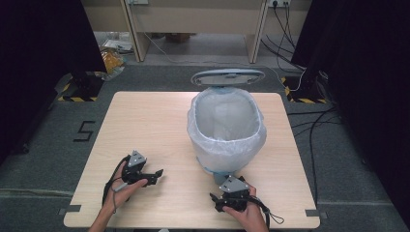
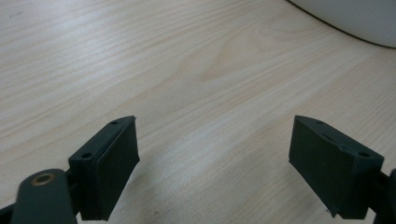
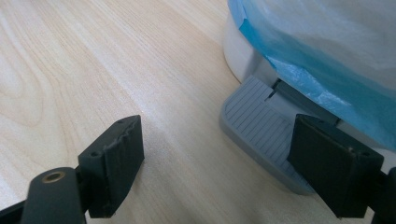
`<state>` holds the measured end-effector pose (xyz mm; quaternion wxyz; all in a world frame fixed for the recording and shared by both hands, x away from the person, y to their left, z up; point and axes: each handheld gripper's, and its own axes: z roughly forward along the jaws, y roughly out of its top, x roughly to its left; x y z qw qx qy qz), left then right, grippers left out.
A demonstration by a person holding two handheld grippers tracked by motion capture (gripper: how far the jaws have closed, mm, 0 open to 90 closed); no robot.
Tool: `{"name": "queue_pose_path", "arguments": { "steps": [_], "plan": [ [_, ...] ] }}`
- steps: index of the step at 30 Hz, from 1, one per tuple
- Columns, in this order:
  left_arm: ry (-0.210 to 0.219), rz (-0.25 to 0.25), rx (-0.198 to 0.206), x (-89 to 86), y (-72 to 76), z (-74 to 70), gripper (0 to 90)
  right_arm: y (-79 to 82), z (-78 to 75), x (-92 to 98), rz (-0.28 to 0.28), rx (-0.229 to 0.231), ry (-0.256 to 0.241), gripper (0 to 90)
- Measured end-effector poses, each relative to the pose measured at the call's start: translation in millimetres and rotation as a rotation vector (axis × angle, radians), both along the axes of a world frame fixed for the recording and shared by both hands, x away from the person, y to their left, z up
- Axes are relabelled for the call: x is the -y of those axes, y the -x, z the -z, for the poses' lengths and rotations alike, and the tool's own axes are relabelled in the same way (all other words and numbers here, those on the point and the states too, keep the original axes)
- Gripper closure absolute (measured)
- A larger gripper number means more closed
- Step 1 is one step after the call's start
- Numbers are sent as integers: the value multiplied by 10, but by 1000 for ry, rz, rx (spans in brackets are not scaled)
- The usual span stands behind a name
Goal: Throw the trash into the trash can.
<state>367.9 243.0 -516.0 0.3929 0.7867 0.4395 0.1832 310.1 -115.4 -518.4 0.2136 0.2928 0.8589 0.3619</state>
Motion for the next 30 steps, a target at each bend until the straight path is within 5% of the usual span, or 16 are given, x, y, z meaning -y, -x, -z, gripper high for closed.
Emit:
{"name": "queue_pose_path", "arguments": {
  "steps": [15, 18, 30],
  "plan": [
    [-17, 17, -31, 2, 104, 79, 149, -1, 0, 0, -2, 1, 0, 184],
    [-58, 36, -22, 18, 101, 81, 142, -1, 0, 0, -2, 1, 1, 184],
    [-61, 31, -21, 26, 92, 84, 127, -1, 1, -1, -1, 1, 1, 183]
  ]
}}
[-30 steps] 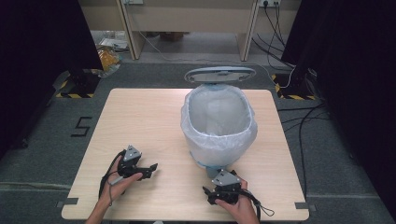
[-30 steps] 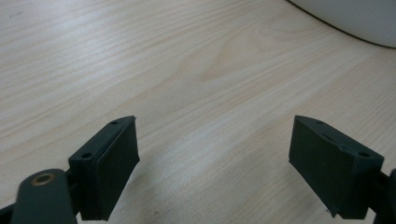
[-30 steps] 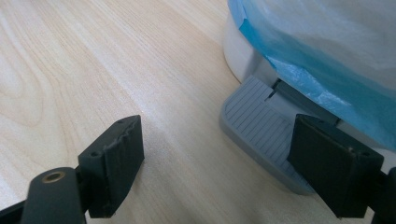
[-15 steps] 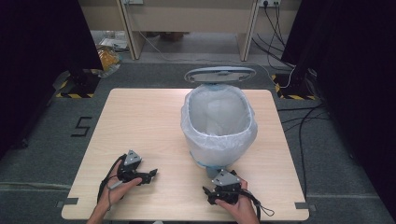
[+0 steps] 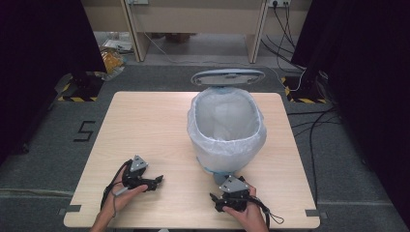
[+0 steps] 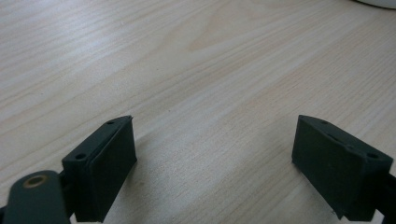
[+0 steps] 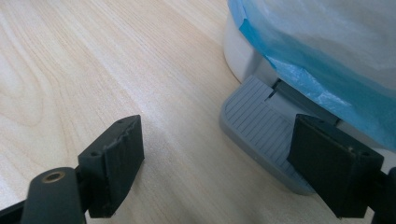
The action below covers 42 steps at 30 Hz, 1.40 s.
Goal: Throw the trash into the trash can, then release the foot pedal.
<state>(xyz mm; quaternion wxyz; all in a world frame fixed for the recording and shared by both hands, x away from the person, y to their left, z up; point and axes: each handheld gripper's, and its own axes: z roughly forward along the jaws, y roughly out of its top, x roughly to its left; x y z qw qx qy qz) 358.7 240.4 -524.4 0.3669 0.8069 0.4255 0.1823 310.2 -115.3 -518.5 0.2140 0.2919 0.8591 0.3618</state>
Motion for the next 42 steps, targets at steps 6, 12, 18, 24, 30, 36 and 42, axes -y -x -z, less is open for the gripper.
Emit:
{"name": "queue_pose_path", "arguments": {
  "steps": [6, 12, 18, 24, 30, 36, 42],
  "plan": [
    [0, 0, 0, 0, 0, 0, 127, 0, 0, -2, -1, 0, 1, 181],
    [0, -1, 0, 0, 0, 0, 126, -1, 0, -5, -1, 0, 0, 177],
    [-5, -10, -1, 5, -7, 1, 110, 0, 0, -9, 0, -4, 0, 170],
    [-5, -10, -1, 5, -7, 1, 110, 5, -1, -24, 7, -4, 5, 156],
    [-5, -12, 0, 6, -7, 1, 109, 16, -2, -48, 17, 8, 12, 147],
    [-5, -11, 0, 5, -8, 1, 109, 19, -6, -43, 17, 13, 9, 147],
    [-2, -12, -1, 5, -8, 2, 110, 21, -18, -32, 16, 13, -1, 149]
  ]
}}
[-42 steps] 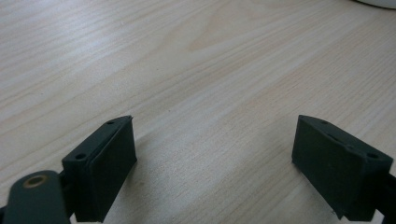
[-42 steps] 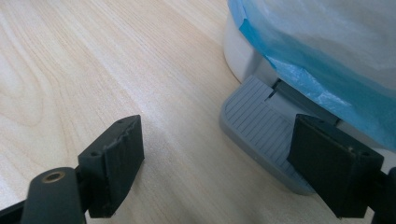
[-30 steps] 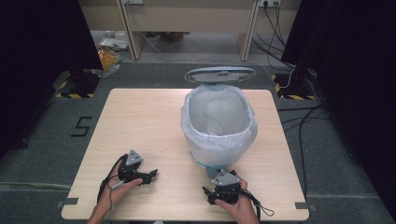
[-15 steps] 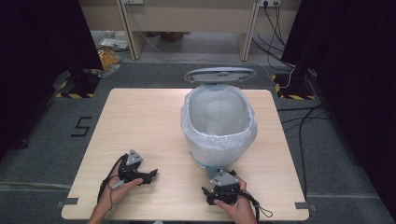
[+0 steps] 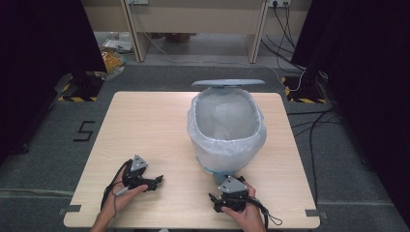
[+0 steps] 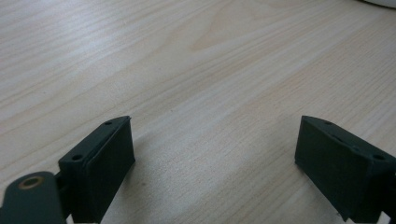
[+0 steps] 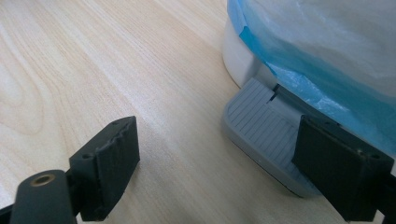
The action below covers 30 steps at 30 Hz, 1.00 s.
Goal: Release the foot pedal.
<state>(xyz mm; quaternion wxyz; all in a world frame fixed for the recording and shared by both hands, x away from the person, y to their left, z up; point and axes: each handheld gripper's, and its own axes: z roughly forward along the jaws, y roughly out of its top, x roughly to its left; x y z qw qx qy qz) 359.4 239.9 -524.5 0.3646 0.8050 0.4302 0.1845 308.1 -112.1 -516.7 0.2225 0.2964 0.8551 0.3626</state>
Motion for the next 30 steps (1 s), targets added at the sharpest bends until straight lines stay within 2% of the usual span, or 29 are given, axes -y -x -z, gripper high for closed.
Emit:
{"name": "queue_pose_path", "arguments": {
  "steps": [3, 8, 21, 25, 30],
  "plan": [
    [1, 0, 0, 0, 0, 0, 111, -2, -7, 10, 3, -2, -16, 156],
    [1, 0, 0, 0, 0, 0, 111, 13, -2, -15, 16, 9, 1, 151],
    [3, 0, -2, -2, 0, 0, 113, 28, -39, 1, 26, 8, -33, 149],
    [5, 0, -2, -1, 0, 1, 113, 34, -82, 27, 22, 25, -68, 150],
    [4, 1, -1, -5, -2, -1, 115, 36, -117, 60, 30, -8, -115, 158]
  ]
}}
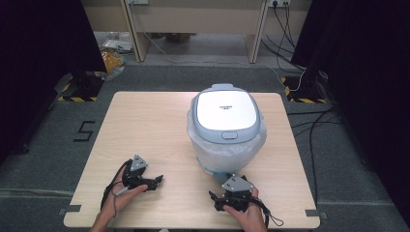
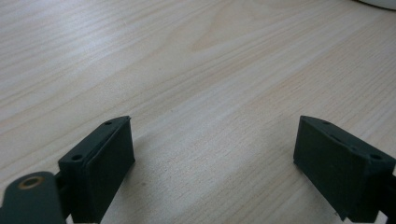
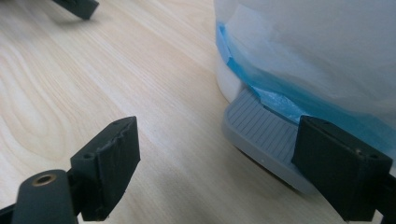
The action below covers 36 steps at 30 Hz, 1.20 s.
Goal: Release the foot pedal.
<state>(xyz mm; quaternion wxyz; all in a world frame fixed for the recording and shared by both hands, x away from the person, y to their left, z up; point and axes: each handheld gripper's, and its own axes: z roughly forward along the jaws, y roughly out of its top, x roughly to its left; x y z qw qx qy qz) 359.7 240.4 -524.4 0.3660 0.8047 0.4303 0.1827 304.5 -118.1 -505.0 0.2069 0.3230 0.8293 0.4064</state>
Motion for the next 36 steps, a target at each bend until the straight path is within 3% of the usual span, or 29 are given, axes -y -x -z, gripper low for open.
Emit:
{"name": "queue_pose_path", "arguments": {
  "steps": [6, 21, 32, 36],
  "plan": [
    [2, 0, 0, -2, -1, 0, 115, 21, -41, 100, 12, 5, -11, 164],
    [2, 0, -1, -2, 0, 0, 115, 105, -79, 678, 151, 5, -31, 166],
    [1, 0, 0, -1, 0, 0, 115, 95, 2, 971, 224, -54, -6, 168],
    [1, 0, 0, -1, 0, 0, 115, 86, 48, 1015, 224, -76, 13, 171]
  ]
}}
